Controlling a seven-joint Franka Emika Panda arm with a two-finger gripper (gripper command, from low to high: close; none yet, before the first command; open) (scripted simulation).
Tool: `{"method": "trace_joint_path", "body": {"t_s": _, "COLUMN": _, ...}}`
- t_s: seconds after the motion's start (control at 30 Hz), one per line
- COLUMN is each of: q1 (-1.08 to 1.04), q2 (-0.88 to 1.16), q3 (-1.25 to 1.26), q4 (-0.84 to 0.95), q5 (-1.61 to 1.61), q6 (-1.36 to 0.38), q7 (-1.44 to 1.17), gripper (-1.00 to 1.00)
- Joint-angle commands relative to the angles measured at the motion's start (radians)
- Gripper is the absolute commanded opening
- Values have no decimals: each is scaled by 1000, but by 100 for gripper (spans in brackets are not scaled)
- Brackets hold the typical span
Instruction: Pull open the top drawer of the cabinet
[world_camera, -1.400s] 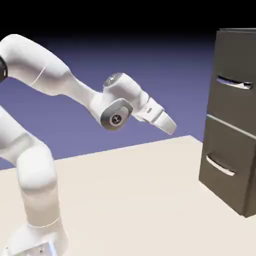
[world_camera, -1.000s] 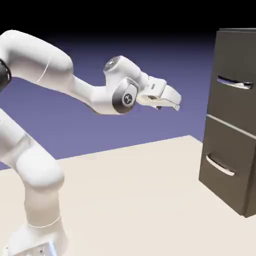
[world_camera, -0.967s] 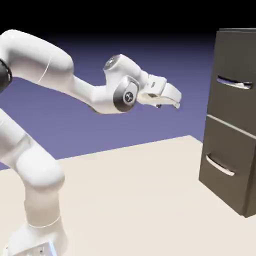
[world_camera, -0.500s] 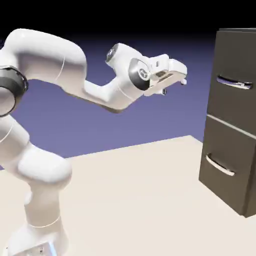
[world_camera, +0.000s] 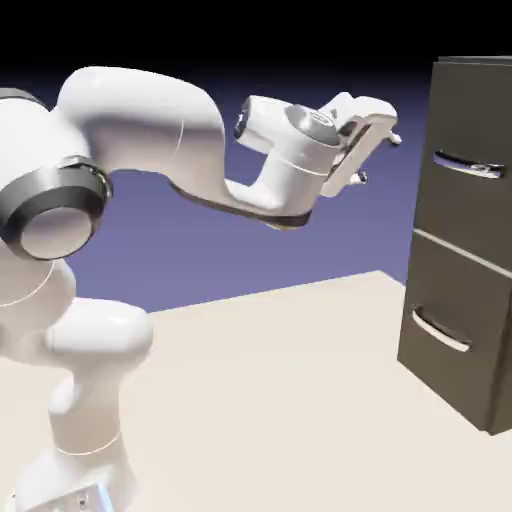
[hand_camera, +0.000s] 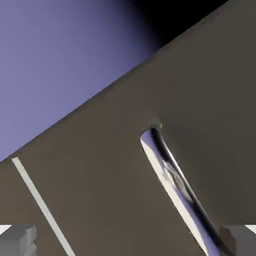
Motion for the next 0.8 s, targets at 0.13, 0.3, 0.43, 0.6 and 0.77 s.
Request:
{"method": "trace_joint_path", "body": {"t_s": 0.13, "q1": 124, "q2": -4, "q3": -113, "q4": 70, "q5": -218, "q6": -23, "q7": 48, "gripper": 0}}
{"method": "trace_joint_path", "body": {"t_s": 0.3, "q1": 249, "q2": -8, "q3": -225, "q4": 141, "q5": -435, "q6": -46, "q7": 96, "gripper": 0}}
{"method": "trace_joint_path", "body": {"t_s": 0.43, "q1": 348, "q2": -11, "q3": -315, "q4": 197, "q5": -609, "q6": -64, "q7": 134, "gripper": 0}}
{"method": "trace_joint_path", "body": {"t_s": 0.6, "q1": 472, "q2": -14, "q3": -427, "q4": 267, "q5": -826, "q6": -87, "q7": 182, "gripper": 0}}
{"method": "trace_joint_path", "body": {"t_s": 0.77, "q1": 583, "q2": -34, "q3": -515, "q4": 346, "q5": -820, "q6": -78, "q7": 147, "gripper": 0}}
